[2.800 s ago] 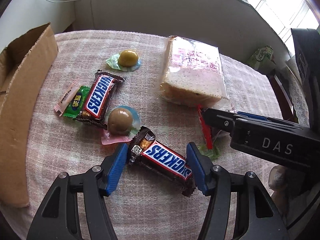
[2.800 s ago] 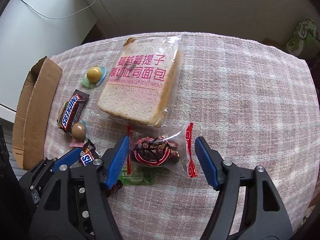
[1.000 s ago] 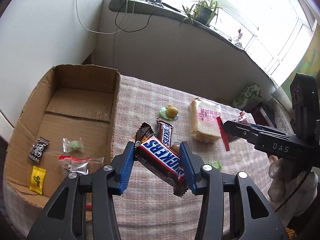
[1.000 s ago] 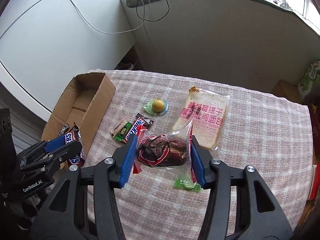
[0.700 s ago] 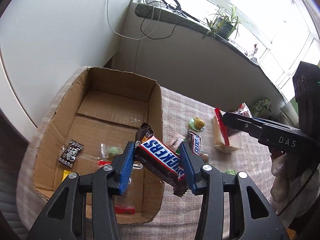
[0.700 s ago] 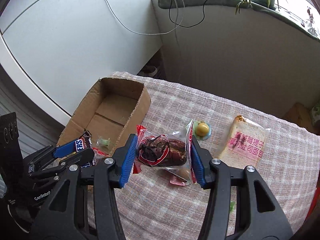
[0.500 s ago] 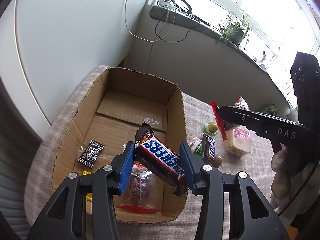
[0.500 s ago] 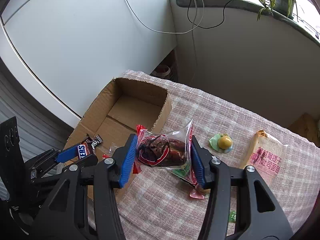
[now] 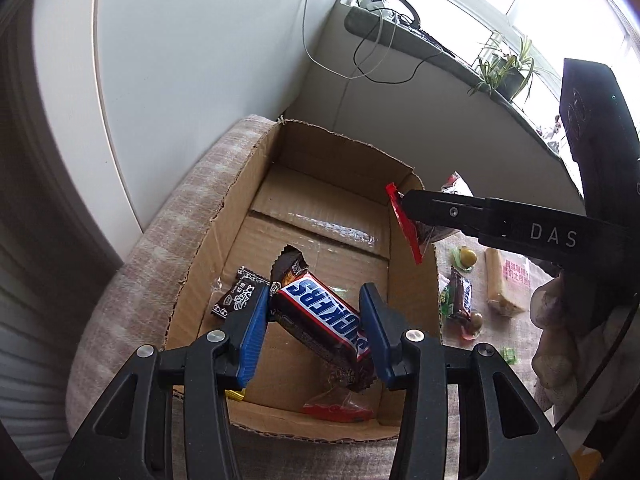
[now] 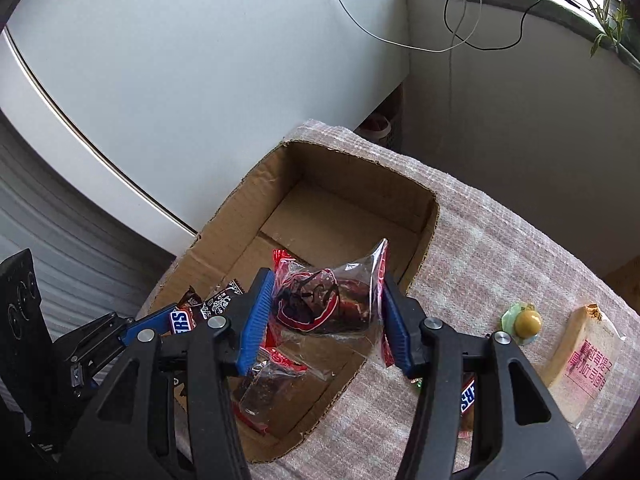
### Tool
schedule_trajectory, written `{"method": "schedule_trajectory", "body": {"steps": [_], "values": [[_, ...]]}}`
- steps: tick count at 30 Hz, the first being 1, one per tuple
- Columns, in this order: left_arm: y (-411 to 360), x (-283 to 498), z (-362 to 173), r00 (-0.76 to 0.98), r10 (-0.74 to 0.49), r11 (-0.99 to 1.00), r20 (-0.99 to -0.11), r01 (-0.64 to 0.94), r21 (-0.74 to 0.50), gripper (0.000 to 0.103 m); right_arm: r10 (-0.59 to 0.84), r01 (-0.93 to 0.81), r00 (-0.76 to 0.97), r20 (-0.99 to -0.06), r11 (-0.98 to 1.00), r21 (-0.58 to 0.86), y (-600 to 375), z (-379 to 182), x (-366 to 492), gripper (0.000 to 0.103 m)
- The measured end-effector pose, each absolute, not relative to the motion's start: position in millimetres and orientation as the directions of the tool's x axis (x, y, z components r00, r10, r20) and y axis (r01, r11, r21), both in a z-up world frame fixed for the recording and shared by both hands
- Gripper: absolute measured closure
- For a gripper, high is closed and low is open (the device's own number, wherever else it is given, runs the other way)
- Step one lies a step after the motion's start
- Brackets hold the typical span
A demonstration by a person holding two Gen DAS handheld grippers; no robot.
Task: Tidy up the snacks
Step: 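Carry both snacks into the cardboard box and open both tools, then move both open tools back over the snacks on the tablecloth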
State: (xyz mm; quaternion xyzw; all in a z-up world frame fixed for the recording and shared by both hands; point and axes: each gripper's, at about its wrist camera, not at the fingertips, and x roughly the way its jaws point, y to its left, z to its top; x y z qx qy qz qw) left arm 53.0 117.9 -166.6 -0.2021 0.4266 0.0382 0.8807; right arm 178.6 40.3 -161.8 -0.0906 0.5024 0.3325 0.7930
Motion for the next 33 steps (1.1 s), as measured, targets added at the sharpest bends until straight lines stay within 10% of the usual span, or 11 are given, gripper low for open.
{"method": "schedule_trajectory", "body": {"steps": [8, 33], "values": [[118, 59, -168, 0.612, -0.093, 0.919, -0.785, -0.25, -0.304, 0.055, 0.439, -0.624, 0.279, -0.854, 0.759, 0.186, 49, -162, 179, 0.025], [106, 56, -150, 0.645, -0.11, 0.928, -0.756, -0.207, -0.311, 0.049, 0.438, -0.563, 0.348, -0.829, 0.805, 0.189, -18, -128, 176, 0.024]]}}
